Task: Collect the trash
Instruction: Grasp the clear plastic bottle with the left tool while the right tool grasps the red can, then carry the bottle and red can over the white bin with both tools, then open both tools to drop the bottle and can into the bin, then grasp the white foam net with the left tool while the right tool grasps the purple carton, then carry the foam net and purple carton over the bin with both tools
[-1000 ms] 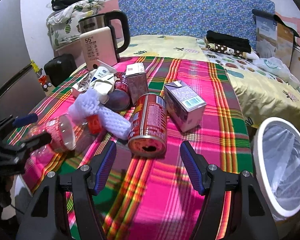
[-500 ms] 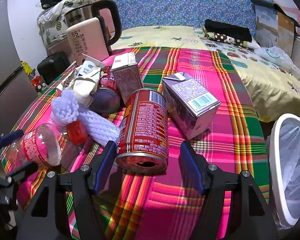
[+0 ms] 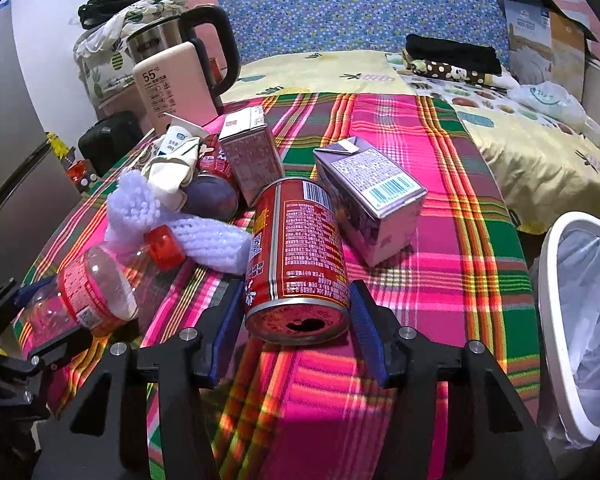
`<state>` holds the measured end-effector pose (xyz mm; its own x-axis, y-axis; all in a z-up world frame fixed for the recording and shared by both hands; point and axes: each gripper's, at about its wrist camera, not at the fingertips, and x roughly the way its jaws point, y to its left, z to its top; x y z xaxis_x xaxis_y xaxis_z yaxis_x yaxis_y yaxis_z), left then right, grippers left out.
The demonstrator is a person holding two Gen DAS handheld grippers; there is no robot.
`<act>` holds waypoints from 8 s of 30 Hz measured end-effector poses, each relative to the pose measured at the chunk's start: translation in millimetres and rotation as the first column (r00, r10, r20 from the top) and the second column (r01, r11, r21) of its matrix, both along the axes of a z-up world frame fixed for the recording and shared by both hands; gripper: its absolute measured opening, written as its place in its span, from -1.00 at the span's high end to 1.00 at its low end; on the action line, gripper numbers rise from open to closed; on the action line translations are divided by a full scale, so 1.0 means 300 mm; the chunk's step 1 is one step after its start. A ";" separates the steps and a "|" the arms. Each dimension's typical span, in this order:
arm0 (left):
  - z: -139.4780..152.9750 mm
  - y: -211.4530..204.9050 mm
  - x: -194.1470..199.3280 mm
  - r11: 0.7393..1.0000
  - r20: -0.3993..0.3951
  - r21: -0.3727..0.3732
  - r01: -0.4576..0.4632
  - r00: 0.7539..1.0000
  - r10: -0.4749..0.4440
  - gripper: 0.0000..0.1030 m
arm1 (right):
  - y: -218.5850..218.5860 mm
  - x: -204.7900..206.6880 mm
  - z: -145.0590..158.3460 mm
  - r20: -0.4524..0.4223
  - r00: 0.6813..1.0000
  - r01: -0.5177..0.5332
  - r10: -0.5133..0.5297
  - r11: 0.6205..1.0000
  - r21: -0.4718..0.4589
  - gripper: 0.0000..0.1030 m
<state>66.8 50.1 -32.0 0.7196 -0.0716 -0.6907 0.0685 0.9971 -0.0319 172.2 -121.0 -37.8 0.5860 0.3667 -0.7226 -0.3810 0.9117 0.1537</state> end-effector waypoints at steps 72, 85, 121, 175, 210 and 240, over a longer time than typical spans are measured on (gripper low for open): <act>0.165 -0.416 0.089 0.975 0.073 -0.078 0.208 0.977 -0.202 -0.24 | -0.397 -0.203 0.083 0.104 0.969 0.212 -0.222 0.972 0.103 -0.05; 0.218 -0.681 0.206 0.915 0.120 -0.088 0.394 0.916 -0.383 -0.24 | -0.571 -0.200 0.085 0.110 0.920 0.369 -0.377 0.926 0.086 -0.05; 0.119 -0.929 0.339 0.853 0.025 -0.158 0.497 0.866 -0.499 -0.48 | -0.713 -0.173 0.024 0.050 0.863 0.502 -0.502 0.865 0.005 -0.26; 0.075 -0.120 0.140 0.999 0.054 -0.037 0.020 0.998 -0.018 -0.39 | -0.214 -0.111 0.084 0.082 0.996 0.036 -0.039 0.999 0.033 -0.26; -0.028 -0.064 0.179 0.998 -0.053 -0.068 0.014 0.998 -0.018 0.46 | -0.092 0.148 0.026 0.043 0.998 -0.051 0.052 0.999 -0.014 -0.04; 0.044 -0.288 0.120 0.984 -0.026 -0.129 0.123 0.992 -0.127 0.51 | -0.280 -0.085 0.087 0.076 0.993 0.089 -0.093 0.994 0.060 0.13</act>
